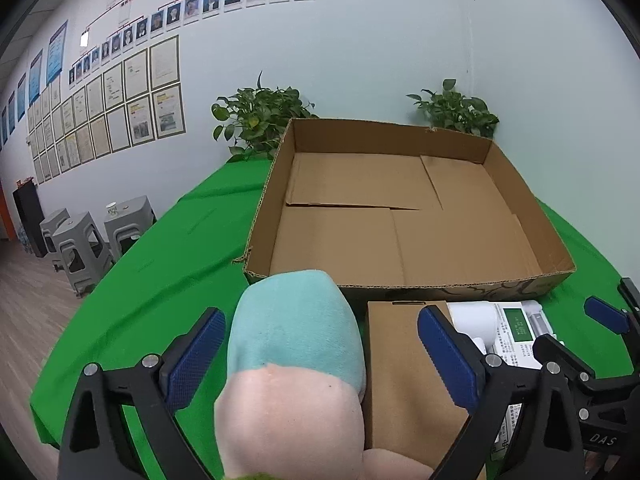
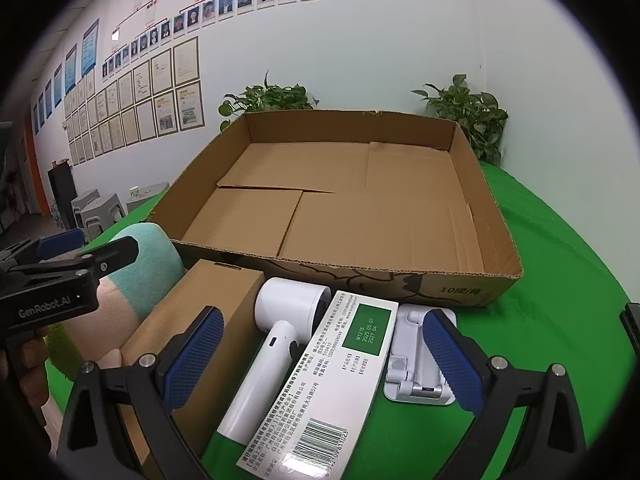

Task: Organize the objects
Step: 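Close the left gripper on the pink-and-teal plush toy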

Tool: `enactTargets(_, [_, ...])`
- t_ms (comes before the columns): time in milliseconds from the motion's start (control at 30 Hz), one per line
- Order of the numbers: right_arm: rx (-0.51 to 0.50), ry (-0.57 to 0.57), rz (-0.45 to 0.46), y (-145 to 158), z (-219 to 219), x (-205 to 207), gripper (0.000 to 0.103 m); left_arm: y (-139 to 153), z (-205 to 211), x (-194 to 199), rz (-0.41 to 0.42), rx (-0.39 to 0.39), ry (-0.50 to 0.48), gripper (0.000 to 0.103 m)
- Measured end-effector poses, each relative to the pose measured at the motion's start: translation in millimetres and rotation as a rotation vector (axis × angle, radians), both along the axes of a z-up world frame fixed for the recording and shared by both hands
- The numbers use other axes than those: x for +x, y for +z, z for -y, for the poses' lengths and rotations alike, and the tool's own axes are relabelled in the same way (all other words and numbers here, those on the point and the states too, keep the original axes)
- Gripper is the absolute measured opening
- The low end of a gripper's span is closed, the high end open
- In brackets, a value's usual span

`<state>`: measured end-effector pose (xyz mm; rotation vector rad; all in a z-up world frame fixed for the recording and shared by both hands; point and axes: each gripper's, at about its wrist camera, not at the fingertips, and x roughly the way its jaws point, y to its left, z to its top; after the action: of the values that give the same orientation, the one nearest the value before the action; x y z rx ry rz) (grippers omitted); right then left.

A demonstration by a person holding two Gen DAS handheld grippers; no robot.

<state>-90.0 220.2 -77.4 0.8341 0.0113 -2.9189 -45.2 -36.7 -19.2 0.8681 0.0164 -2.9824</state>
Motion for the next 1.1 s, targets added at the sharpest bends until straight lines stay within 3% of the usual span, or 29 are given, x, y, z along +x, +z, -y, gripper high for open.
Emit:
enactTargets(100, [0.011,-0.004,-0.024,4,-1,3,0.088,3,3,5,-0.003,0.012,-0.012,0.098])
enactTargets(167, [0.034,-0.001,-0.034,6,-1,5,0.036,5,6,8,-0.005,0.021,-0.021,0.098])
enactTargets(233, [0.031,0.012,-0.028,8,-3,7,0.008,9,7,13,-0.007,0.019,-0.017,0.098])
enactTargets(300, [0.016,0.01,-0.025,9,-6,8,0.007,11,9,16,-0.008,0.02,-0.016,0.098])
enactTargets(400, [0.035,0.017,-0.016,10,-6,8,0.012,15,13,21,-0.018,0.026,-0.014,0.1])
enactTargets(433, [0.041,0.013,-0.015,9,-5,7,0.037,16,14,22,-0.023,0.031,-0.014,0.101])
enactTargets(467, [0.044,0.001,-0.017,9,-5,7,0.081,18,15,23,-0.027,0.034,-0.012,0.101])
enactTargets(500, [0.042,-0.007,-0.024,8,-5,7,0.096,20,17,25,-0.031,0.036,-0.012,0.101])
enactTargets(533, [0.025,-0.003,-0.037,9,-5,8,0.102,22,19,27,-0.037,0.037,-0.012,0.101])
enactTargets(733, [-0.04,0.042,0.04,1,-3,-1,0.102,26,23,31,-0.051,0.039,0.004,0.102])
enactTargets(1100, [-0.064,0.062,0.061,3,-3,1,0.102,23,31,27,0.009,0.083,-0.014,0.102])
